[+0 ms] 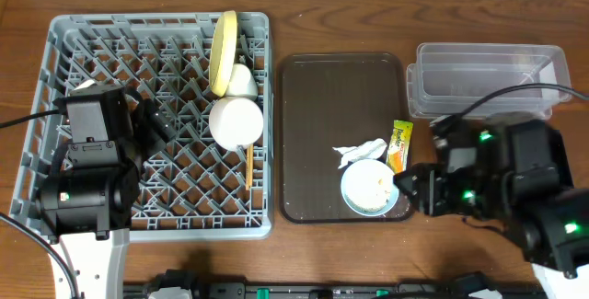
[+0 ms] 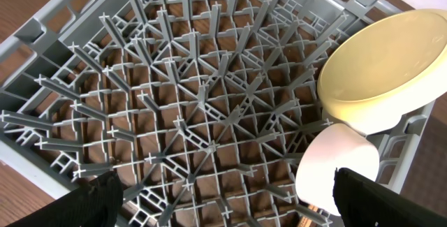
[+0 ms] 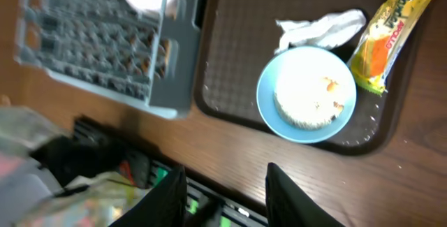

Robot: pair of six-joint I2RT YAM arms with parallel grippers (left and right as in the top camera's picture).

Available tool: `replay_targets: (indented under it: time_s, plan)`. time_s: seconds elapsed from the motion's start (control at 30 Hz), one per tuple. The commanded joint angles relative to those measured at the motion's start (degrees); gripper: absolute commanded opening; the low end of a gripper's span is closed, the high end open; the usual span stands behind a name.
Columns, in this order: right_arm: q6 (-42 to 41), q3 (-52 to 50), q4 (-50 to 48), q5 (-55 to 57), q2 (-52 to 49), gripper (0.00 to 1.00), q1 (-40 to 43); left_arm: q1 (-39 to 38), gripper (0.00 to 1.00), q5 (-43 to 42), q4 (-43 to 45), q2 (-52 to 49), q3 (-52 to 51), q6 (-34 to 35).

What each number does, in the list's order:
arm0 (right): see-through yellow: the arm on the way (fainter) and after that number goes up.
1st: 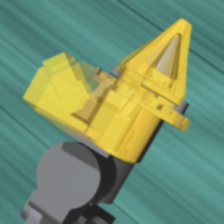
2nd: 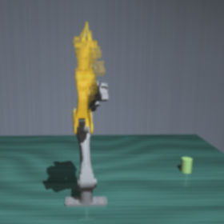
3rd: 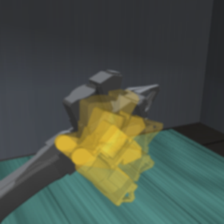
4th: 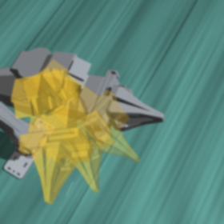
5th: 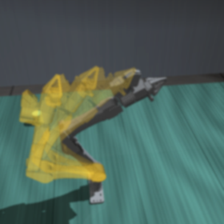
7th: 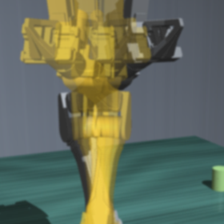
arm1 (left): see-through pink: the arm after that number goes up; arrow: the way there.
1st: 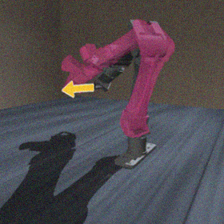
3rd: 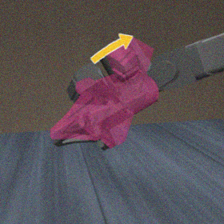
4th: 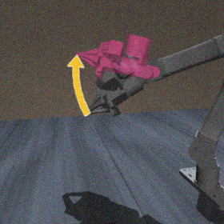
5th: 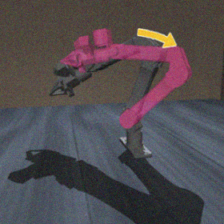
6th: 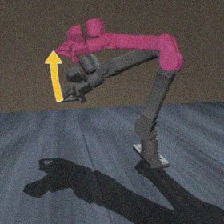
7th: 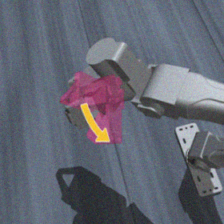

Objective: Sort waste into correct bins and load items into the dishwasher rack
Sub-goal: 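Lower the right gripper onto the blue bowl rim and grasp it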

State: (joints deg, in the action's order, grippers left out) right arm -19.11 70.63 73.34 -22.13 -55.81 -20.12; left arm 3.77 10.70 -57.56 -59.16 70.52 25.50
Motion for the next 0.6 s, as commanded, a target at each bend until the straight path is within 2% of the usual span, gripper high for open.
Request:
replay_targets:
  time_s: [0.0, 0.17, 0.3, 0.57]
  plan:
    - [-7.41, -0.42, -0.13, 12.74, -1.16, 0.34, -8.61, 0.35, 0.97, 0.50, -0.09, -0.04, 0.33, -0.31]
    - [-15.28, -0.44, -0.52, 23.12, -5.99, 0.35, -21.57, 0.35, 0.97, 0.52, -0.09, -0.07, 0.31, -0.31]
    - [-18.91, -0.44, -0.68, 28.59, -12.76, 0.43, -29.27, 0.35, 0.97, 0.50, -0.09, -0.04, 0.31, -0.31]
    - [-21.16, -0.44, -1.75, 29.83, -25.55, 0.46, -32.57, 0.35, 0.97, 0.50, -0.09, -0.04, 0.31, -0.31]
